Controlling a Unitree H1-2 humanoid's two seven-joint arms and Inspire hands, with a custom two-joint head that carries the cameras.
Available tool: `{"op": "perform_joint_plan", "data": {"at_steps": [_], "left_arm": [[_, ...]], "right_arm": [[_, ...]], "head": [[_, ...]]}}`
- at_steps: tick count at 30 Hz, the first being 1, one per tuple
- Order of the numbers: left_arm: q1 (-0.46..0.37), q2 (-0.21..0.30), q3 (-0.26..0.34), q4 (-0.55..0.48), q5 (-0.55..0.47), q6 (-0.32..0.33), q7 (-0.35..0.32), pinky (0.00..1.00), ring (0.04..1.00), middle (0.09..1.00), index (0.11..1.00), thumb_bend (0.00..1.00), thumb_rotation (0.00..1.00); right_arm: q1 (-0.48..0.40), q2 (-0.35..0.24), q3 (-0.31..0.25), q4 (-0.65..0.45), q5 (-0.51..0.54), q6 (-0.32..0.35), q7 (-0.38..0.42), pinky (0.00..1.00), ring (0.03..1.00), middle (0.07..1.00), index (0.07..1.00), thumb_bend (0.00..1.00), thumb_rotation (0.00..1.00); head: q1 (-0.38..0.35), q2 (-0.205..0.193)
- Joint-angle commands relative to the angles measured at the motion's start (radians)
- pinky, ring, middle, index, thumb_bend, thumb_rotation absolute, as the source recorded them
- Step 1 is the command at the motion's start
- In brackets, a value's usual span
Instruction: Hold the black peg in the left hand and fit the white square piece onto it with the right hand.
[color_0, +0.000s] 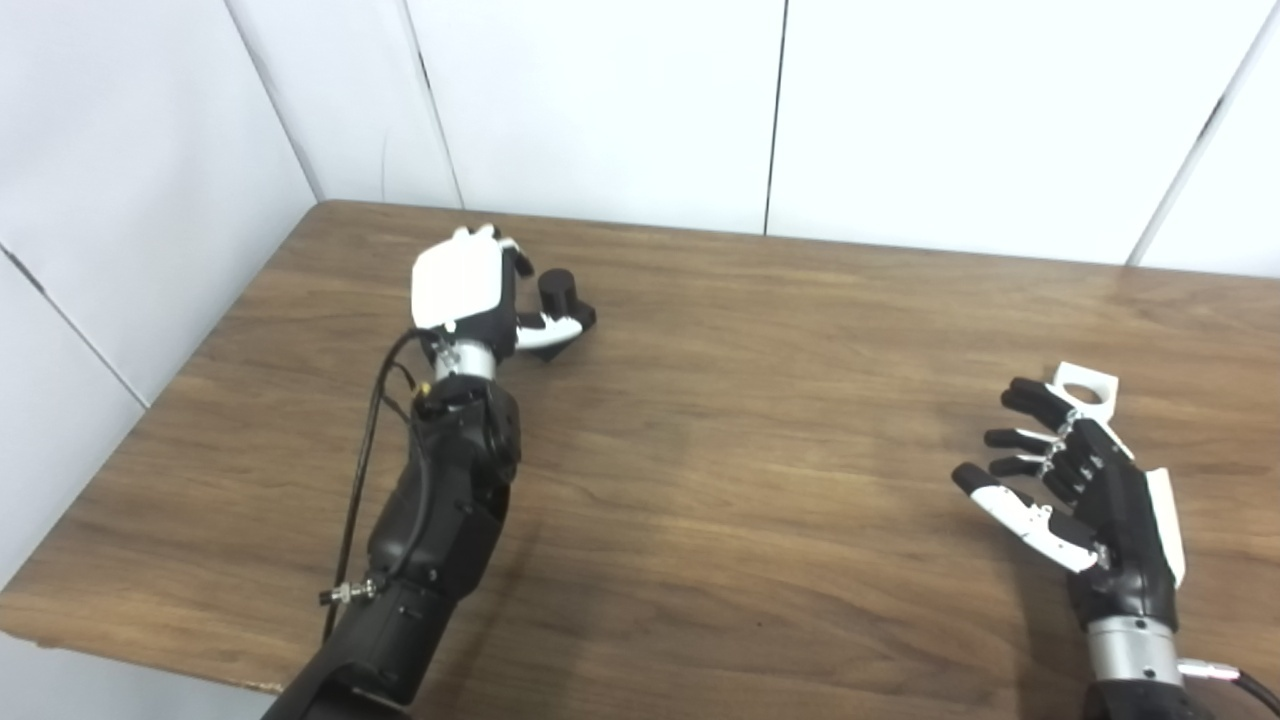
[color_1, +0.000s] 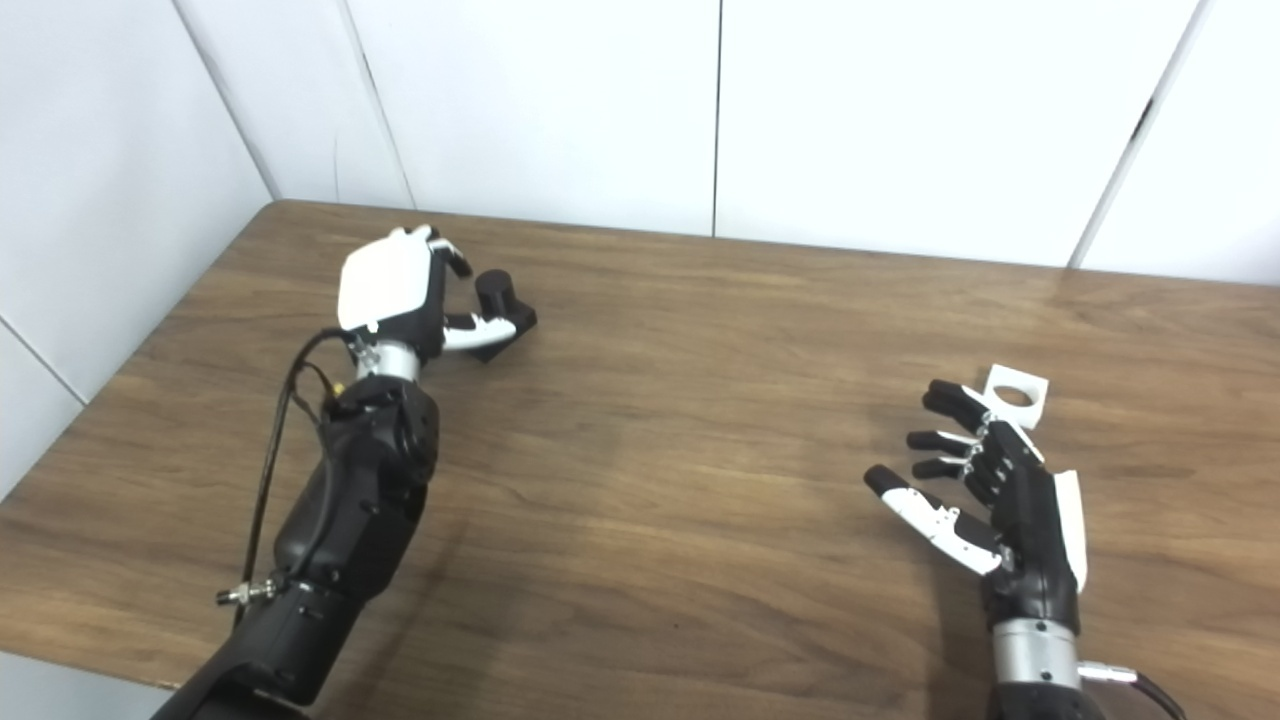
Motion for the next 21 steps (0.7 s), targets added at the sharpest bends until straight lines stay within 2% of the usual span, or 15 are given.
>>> {"op": "perform_joint_plan", "data": {"at_steps": [1, 11, 16, 21], "left_arm": [[-0.04, 0.019, 0.007, -0.004, 0.028, 0.005, 0.044, 0.85, 0.93, 0.908, 0.646, 0.89, 0.52], [-0.041, 0.021, 0.007, 0.057, -0.002, 0.004, 0.07, 0.89, 0.932, 0.908, 0.659, 0.9, 0.51], [-0.05, 0.029, -0.003, 0.103, -0.015, 0.004, 0.088, 0.84, 0.924, 0.908, 0.665, 0.89, 0.51], [-0.066, 0.041, -0.016, 0.165, -0.061, 0.003, 0.131, 0.84, 0.914, 0.886, 0.653, 0.88, 0.48]], "right_arm": [[0.002, 0.007, 0.0, -0.001, 0.002, -0.026, -0.003, 0.51, 0.629, 0.763, 0.744, 0.77, 0.21], [0.008, 0.012, -0.001, -0.013, -0.003, -0.015, -0.006, 0.51, 0.628, 0.767, 0.748, 0.76, 0.2], [0.008, 0.011, -0.002, -0.013, -0.011, -0.019, -0.01, 0.51, 0.629, 0.765, 0.745, 0.76, 0.2], [0.012, 0.009, -0.003, -0.013, -0.012, -0.027, -0.012, 0.51, 0.622, 0.761, 0.744, 0.76, 0.19]], "head": [[0.0, 0.001], [-0.007, 0.004], [-0.01, 0.005], [-0.014, 0.005]]}}
